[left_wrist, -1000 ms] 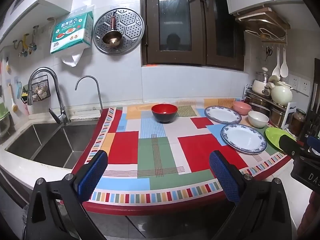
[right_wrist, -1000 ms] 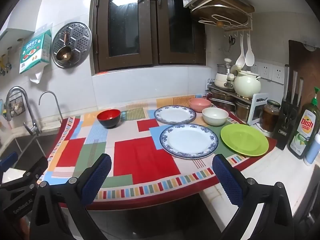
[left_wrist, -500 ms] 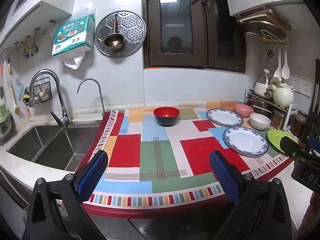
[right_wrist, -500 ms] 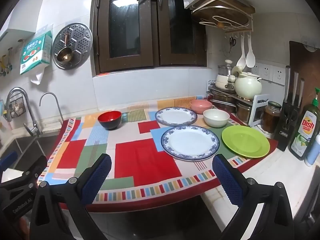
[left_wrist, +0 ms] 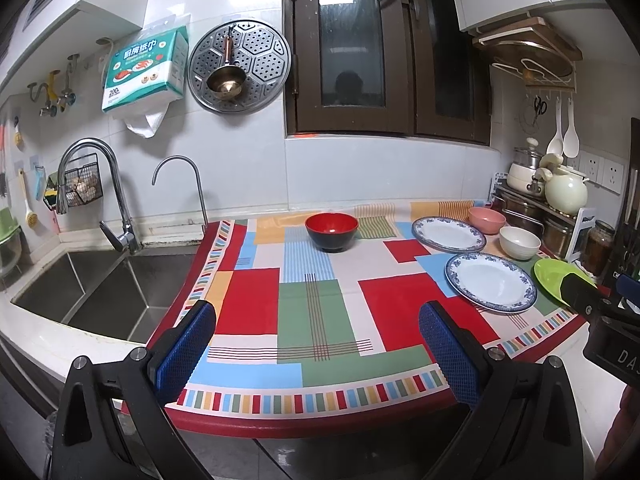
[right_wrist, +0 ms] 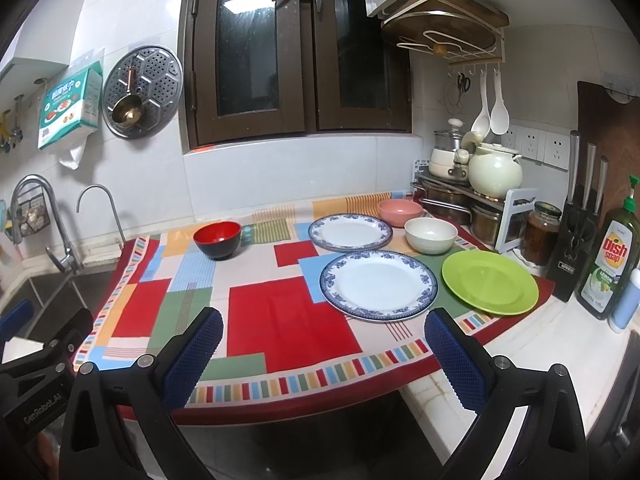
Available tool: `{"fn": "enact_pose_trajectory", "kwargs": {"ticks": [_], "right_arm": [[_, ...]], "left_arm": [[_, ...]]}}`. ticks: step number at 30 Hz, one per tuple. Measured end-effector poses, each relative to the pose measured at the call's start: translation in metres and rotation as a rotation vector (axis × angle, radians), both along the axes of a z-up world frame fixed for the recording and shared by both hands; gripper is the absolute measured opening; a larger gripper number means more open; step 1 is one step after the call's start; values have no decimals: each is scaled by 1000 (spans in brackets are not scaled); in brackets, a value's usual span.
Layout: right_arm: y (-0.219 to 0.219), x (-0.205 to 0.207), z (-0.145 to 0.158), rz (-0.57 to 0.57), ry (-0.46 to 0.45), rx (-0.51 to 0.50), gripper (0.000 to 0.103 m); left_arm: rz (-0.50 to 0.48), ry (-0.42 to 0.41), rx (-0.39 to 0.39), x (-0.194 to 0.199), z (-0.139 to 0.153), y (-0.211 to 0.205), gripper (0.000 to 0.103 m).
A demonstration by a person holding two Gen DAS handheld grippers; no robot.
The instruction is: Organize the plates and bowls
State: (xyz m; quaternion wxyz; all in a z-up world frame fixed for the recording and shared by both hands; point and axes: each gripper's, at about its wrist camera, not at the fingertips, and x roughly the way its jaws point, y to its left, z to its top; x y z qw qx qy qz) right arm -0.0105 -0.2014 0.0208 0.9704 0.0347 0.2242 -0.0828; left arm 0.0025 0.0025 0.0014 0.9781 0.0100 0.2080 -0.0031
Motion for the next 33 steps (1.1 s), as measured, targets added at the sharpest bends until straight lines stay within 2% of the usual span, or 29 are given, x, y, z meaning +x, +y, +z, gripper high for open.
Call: {"fn": "enact_pose_trajectory", "kwargs": {"ticks": [33], "right_arm": [[-1,-1,1,-2,-9,-5,102]], "left_arm": [[1,0,3,2,-1,-2,103]]}}
